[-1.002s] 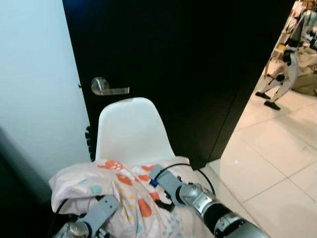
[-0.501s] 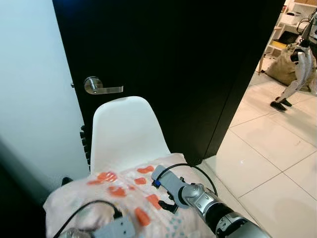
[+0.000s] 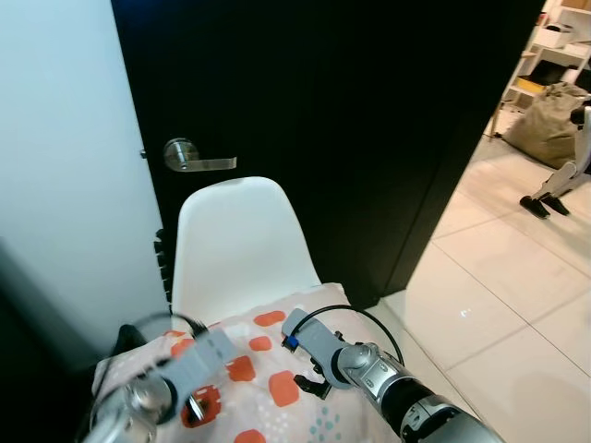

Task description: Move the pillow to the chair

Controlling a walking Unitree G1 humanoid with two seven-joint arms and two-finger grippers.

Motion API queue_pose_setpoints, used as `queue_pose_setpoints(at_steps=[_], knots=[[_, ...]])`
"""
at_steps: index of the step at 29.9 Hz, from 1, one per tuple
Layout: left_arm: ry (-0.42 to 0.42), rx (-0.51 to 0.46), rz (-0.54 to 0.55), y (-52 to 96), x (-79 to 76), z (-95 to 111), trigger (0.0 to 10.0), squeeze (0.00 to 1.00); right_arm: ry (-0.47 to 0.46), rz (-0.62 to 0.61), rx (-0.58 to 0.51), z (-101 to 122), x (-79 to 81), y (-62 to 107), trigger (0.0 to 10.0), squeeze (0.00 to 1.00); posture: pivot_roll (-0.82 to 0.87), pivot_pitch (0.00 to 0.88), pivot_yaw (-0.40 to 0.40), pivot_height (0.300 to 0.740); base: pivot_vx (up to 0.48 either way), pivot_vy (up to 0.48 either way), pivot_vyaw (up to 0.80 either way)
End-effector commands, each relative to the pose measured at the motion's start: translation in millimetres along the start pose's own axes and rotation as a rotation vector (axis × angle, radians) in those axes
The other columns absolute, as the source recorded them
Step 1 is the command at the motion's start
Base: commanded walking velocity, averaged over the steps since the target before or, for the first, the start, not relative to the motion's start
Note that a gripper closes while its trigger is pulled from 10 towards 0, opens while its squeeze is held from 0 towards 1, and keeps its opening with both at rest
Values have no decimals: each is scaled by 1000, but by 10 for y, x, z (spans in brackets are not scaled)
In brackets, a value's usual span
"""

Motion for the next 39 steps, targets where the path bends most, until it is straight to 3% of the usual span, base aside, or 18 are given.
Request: queue_pose_setpoints(at_steps=[1, 4, 6, 8, 10, 11, 13, 15, 17, 22, 24, 25, 27, 30, 34, 36, 37, 39], knots=[[71, 32, -60, -45, -163, -111, 10000, 0, -13, -4, 8, -13, -7, 0, 10000, 0, 199, 0, -106, 740, 0, 0, 0], [205, -11, -114, -141, -372, -139, 10000, 0, -40, -32, 7, -45, -64, 18, 10000, 0, 198, 0, -103, 740, 0, 0, 0], [207, -20, -115, -157, -394, -140, 10000, 0, -47, -38, 5, -48, -75, 21, 10000, 0, 198, 0, -103, 740, 0, 0, 0], [167, -38, -122, -188, -445, -149, 10000, 0, -69, -65, -5, -42, -119, 32, 10000, 0, 196, 0, -103, 740, 0, 0, 0], [0, -38, -184, -289, -704, -293, 10000, 0, -129, -181, -25, -52, -310, 91, 10000, 0, 190, 0, -106, 740, 0, 0, 0], [0, -38, -184, -289, -704, -293, 10000, 0, -129, -181, -25, -52, -310, 91, 10000, 0, 190, 0, -106, 740, 0, 0, 0], [-148, -6, -219, -341, -851, -456, 10000, 0, -158, -243, -36, -71, -414, 131, 10000, 0, 185, 0, -107, 740, 0, 0, 0], [-268, 48, -188, -396, -850, -611, 10000, 0, -191, -267, -57, -80, -459, 153, 10000, 0, 182, 0, -106, 740, 0, 0, 0], [-311, 60, -152, -424, -802, -648, 10000, 0, -231, -262, -81, -77, -455, 155, 10000, 0, 172, 0, -102, 740, 0, 0, 0], [-330, 39, -19, -502, -610, -605, 10000, 0, -342, -244, -142, -90, -410, 144, 10000, 0, 161, 0, -93, 740, 0, 0, 0], [-272, -2, 92, -552, -448, -500, 10000, 0, -424, -258, -203, -81, -404, 148, 10000, 0, 150, 0, -86, 740, 0, 0, 0], [-272, -2, 92, -552, -448, -500, 10000, 0, -424, -258, -203, -81, -404, 148, 10000, 0, 150, 0, -86, 740, 0, 0, 0], [-169, -52, 192, -594, -320, -396, 10000, 0, -509, -298, -232, -147, -422, 163, 10000, 0, 141, 0, -81, 740, 0, 0, 0], [-71, -85, 290, -628, -234, -338, 10000, 0, -609, -400, -149, -501, -415, 190, 10000, 0, 140, 0, -84, 740, 0, 0, 0], [-61, -86, 300, -636, -247, -360, 10000, 0, -626, -449, -104, -662, -413, 217, 10000, 0, 141, 0, -87, 740, 0, 0, 0], [133, -98, 266, -642, -293, -410, 10000, 0, -680, -516, -49, -885, -432, 278, 10000, 0, 138, 0, -89, 740, 0, 0, -581], [133, -98, 266, -642, -293, -410, 10000, 0, -680, -516, -49, -885, -432, 278, 10000, 0, 138, 0, -89, 740, 0, 0, -669], [293, -112, 233, -647, -328, -430, 10000, 0, -701, -550, -27, -976, -453, 315, 10000, 0, 137, 0, -90, 740, 0, 0, -669]])
Point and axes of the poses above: a point about 5 cm out from each wrist's last joint towards the gripper, its own y axis pointing back from the gripper into the wrist, its own z axis along the axis of the wrist's last joint, x = y × z, the point moved 3 cm from there along -y, pointing out of the wrist towards the gripper
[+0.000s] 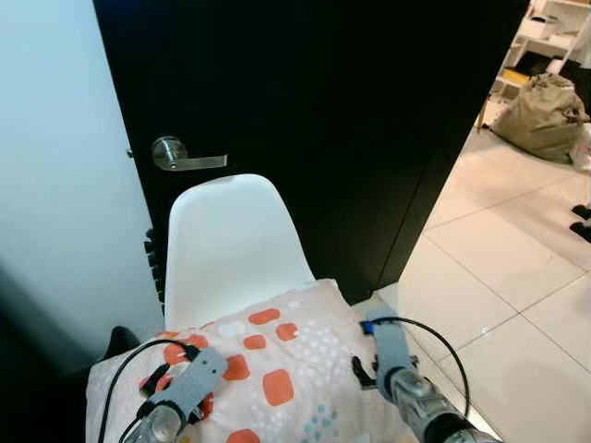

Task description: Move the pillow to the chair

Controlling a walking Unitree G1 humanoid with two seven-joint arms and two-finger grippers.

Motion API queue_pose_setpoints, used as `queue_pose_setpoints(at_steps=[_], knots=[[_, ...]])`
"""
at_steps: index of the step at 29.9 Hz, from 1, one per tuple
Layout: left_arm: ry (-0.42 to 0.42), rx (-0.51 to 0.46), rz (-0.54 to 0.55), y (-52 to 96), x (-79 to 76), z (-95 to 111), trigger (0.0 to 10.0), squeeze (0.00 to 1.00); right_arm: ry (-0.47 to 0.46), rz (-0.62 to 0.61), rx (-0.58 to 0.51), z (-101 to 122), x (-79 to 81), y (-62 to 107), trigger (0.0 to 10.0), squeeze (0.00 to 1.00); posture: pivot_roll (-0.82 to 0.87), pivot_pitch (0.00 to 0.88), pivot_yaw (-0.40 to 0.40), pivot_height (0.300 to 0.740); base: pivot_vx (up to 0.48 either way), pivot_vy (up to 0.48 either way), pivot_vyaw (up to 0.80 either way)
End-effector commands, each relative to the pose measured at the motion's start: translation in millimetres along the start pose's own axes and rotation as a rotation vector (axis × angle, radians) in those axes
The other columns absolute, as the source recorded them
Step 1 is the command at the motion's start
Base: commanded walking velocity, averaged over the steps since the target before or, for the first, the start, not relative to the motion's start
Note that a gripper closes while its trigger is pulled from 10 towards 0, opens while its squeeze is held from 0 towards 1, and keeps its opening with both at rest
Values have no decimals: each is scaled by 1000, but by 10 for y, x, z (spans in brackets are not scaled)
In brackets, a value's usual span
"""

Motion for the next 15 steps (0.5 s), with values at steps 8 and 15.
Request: queue_pose_setpoints(at_steps=[8, 15], knots=[[428, 77, -26, 31, -102, -196, 10000, 0, 4, -108, 73, -291, -171, 56, 10000, 0, 130, 0, -86, 740, 0, 0, -665], [430, 141, 5, 69, -97, -351, 10000, 0, 33, -107, 143, -531, -114, 105, 10000, 0, 136, 0, -83, 740, 0, 0, -663]])
Point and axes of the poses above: a point about 5 cm out from each wrist's last joint towards the gripper, its own y axis pointing back from the gripper into the wrist, its own z axis along the axis of the wrist's last joint, x = y × z, the point moved 3 cm from there along -y, pointing out of the wrist towards the gripper
